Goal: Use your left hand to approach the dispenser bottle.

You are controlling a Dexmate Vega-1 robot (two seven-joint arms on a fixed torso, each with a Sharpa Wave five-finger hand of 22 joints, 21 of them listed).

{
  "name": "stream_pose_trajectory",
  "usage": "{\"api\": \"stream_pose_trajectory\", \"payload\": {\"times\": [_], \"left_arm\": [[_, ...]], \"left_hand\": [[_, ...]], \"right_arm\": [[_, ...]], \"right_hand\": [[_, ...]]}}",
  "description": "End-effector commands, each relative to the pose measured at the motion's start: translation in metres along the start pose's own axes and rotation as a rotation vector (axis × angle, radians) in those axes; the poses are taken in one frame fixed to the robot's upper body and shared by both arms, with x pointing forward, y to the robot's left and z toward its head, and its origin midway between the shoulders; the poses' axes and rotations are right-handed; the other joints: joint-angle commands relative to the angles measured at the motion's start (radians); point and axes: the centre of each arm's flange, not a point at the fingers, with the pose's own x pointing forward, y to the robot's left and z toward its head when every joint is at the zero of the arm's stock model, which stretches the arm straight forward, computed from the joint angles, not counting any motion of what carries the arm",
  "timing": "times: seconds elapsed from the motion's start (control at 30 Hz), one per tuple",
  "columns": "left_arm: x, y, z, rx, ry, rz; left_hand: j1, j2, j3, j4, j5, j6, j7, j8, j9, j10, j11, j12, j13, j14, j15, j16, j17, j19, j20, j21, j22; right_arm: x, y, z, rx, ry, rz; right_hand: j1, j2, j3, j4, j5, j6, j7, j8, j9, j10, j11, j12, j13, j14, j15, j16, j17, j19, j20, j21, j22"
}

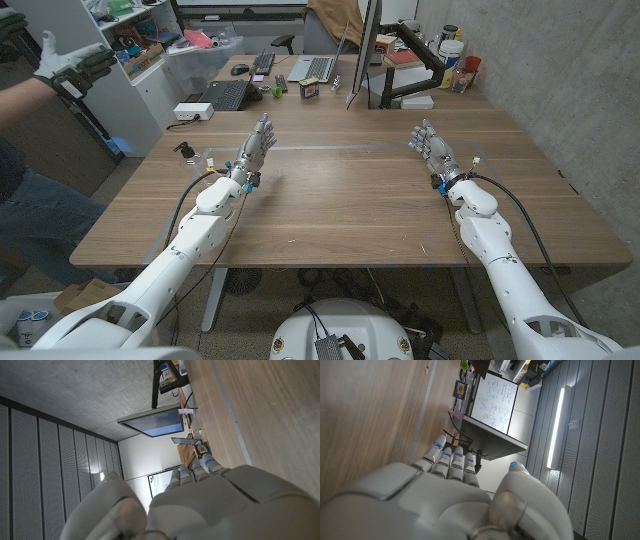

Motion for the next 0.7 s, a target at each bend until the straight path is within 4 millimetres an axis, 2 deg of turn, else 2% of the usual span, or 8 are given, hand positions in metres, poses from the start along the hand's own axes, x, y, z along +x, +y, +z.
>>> {"api": "stream_pose_trajectory", "payload": {"times": [0.03, 0.7], "left_arm": [[-0.002, -0.004, 0.004, 0.021, 0.0, -0.012], [-0.014, -0.01, 0.007, 0.05, 0.004, -0.026]], "left_hand": [[0.007, 0.007, 0.002, -0.004, 0.007, 0.008, 0.003, 0.0, 0.001, 0.008, -0.001, 0.006, 0.001, 0.004, 0.007, 0.005, -0.002, -0.019, 0.007, -0.008, 0.003], [0.018, 0.017, 0.005, -0.01, 0.009, 0.017, 0.002, -0.001, 0.001, 0.019, 0.002, 0.008, 0.001, 0.016, 0.006, 0.007, -0.005, -0.013, 0.019, -0.018, 0.003]], "right_arm": [[0.005, 0.002, -0.001, 0.003, 0.0, 0.005], [0.01, 0.004, 0.002, 0.004, -0.009, 0.017]], "right_hand": [[0.006, 0.003, 0.001, -0.004, 0.002, 0.008, 0.001, 0.005, 0.004, 0.009, -0.002, 0.006, 0.002, 0.009, 0.0, 0.003, 0.002, 0.0, 0.004, -0.002, 0.002], [0.004, 0.005, 0.0, -0.006, 0.001, 0.012, -0.005, 0.004, 0.005, 0.014, -0.001, 0.005, -0.007, 0.013, -0.002, 0.002, 0.002, 0.002, 0.005, -0.012, 0.003]]}}
